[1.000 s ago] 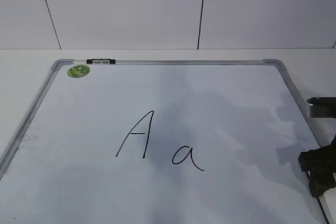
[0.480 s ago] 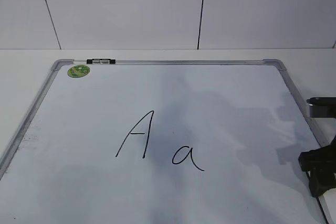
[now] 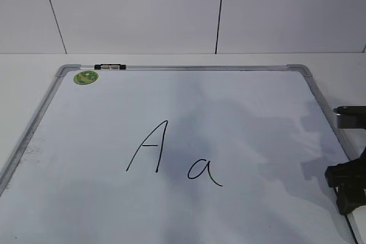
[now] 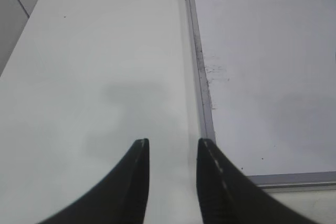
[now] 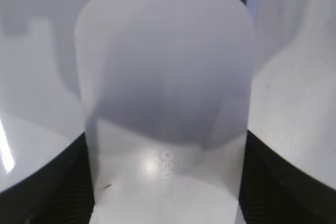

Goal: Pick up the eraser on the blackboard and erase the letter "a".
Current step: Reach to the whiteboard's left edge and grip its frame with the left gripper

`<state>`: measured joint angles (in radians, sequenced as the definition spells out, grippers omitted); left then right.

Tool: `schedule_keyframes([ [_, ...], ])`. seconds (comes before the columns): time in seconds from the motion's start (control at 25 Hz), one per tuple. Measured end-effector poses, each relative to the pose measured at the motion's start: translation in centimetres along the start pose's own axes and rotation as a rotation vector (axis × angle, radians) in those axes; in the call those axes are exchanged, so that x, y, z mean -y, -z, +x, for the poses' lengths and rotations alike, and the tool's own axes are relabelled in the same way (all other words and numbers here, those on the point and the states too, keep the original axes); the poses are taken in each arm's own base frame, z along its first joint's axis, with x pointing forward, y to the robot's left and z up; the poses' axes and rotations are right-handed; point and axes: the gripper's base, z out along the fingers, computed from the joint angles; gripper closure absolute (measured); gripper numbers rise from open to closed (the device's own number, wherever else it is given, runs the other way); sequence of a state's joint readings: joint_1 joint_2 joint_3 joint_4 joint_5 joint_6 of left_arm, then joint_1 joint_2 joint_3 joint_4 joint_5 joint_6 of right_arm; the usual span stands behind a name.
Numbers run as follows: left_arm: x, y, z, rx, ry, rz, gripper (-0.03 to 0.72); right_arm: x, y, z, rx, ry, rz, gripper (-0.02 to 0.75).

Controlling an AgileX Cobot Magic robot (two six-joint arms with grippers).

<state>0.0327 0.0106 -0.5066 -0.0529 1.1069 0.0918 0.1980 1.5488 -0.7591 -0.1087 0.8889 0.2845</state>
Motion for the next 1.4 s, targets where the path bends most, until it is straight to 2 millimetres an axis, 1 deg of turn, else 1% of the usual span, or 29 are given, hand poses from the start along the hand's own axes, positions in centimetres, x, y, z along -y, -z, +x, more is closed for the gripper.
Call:
schedule_keyframes([
  [0.16,0.0,0.0,0.0,0.000,0.000,0.000,0.453,0.0,0.1,0.0,-0.002,0.000,0.001,0.174],
  [0.28,0.0,0.0,0.0,0.000,0.000,0.000,0.453,0.1,0.5,0.0,-0.025,0.004,0.017,0.174],
  [0.48,0.0,0.0,0.0,0.000,0.000,0.000,0.454,0.3,2.3,-0.3,0.014,0.001,0.019,0.174],
  [0.76,0.0,0.0,0.0,0.000,0.000,0.000,0.454,0.3,4.2,-0.6,0.042,-0.005,-0.003,0.175],
  [1.0,0.0,0.0,0.0,0.000,0.000,0.000,0.454,-0.9,6.2,-1.3,0.054,0.054,-0.134,0.175],
  [1.16,0.0,0.0,0.0,0.000,0.000,0.000,0.454,-1.7,7.3,-1.7,0.074,0.093,-0.160,0.175],
  [1.4,0.0,0.0,0.0,0.000,0.000,0.000,0.454,-4.3,9.3,-2.2,0.112,0.206,-0.157,0.175],
])
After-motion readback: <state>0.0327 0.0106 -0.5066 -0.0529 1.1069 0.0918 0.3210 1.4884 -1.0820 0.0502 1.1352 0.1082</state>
